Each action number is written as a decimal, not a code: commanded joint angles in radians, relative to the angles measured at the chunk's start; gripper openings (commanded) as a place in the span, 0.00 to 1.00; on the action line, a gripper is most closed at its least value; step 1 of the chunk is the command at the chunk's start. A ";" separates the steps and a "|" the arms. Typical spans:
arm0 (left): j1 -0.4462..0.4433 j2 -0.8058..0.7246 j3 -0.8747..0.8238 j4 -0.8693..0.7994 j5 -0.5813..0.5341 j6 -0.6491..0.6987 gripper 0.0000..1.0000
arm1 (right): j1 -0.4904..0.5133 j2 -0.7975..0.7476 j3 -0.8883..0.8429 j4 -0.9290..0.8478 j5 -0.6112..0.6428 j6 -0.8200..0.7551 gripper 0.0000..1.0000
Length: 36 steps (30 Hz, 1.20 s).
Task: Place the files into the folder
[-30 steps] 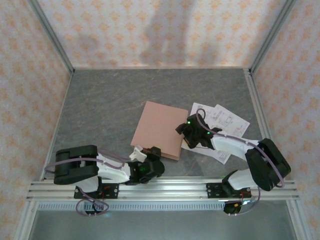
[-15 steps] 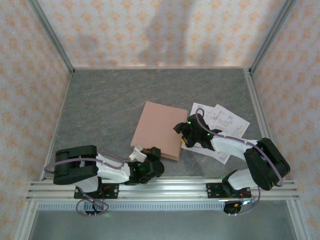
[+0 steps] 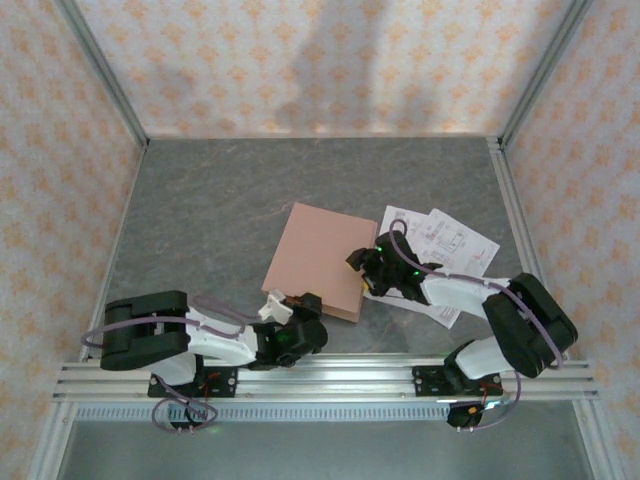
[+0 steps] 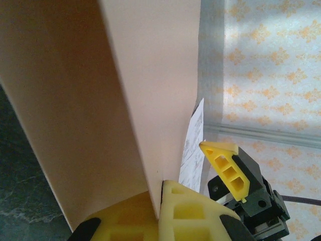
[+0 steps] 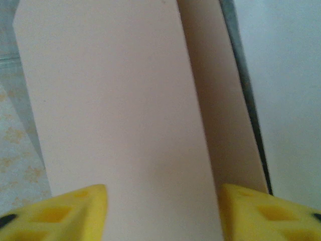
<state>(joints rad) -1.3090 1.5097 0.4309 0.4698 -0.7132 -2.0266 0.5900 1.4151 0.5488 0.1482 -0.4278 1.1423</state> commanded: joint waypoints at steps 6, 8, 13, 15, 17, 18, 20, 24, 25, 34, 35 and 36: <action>-0.006 -0.050 -0.004 -0.126 0.013 -0.453 0.00 | -0.002 -0.008 0.025 0.017 0.012 -0.020 0.23; -0.006 -0.073 -0.004 -0.161 0.018 -0.447 0.00 | -0.002 -0.014 0.040 -0.011 0.017 -0.023 0.09; -0.003 -0.183 0.004 -0.332 0.038 -0.391 0.35 | -0.002 -0.039 0.075 -0.064 0.033 -0.018 0.00; 0.009 -0.262 0.025 -0.469 0.076 -0.322 0.57 | -0.002 -0.047 0.103 -0.093 0.038 -0.020 0.00; 0.031 -0.356 0.069 -0.665 0.129 -0.216 0.69 | -0.002 -0.047 0.140 -0.137 0.042 -0.021 0.00; 0.042 -0.407 0.101 -0.781 0.143 -0.148 0.71 | -0.002 -0.047 0.162 -0.160 0.044 -0.022 0.00; 0.058 -0.488 0.160 -0.970 0.148 0.004 0.75 | -0.002 -0.040 0.207 -0.206 0.046 -0.025 0.00; 0.122 -0.610 0.278 -1.176 0.165 0.431 0.76 | 0.001 -0.020 0.304 -0.303 0.053 -0.021 0.00; 0.128 -0.618 0.318 -1.199 0.159 0.563 0.76 | 0.003 -0.009 0.333 -0.331 0.051 -0.021 0.00; 0.077 -0.275 0.787 -1.430 0.060 1.335 0.71 | 0.030 0.101 0.595 -0.558 0.054 -0.013 0.00; 0.054 -0.244 0.807 -1.422 0.019 1.382 0.71 | 0.030 0.111 0.614 -0.571 0.051 -0.011 0.00; 0.033 -0.210 0.827 -1.413 -0.023 1.435 0.71 | 0.031 0.120 0.638 -0.589 0.051 -0.010 0.00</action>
<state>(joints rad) -1.2285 1.2316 1.2163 -0.8341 -0.6109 -0.8997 0.6132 1.5131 1.1263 -0.3305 -0.3885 1.1213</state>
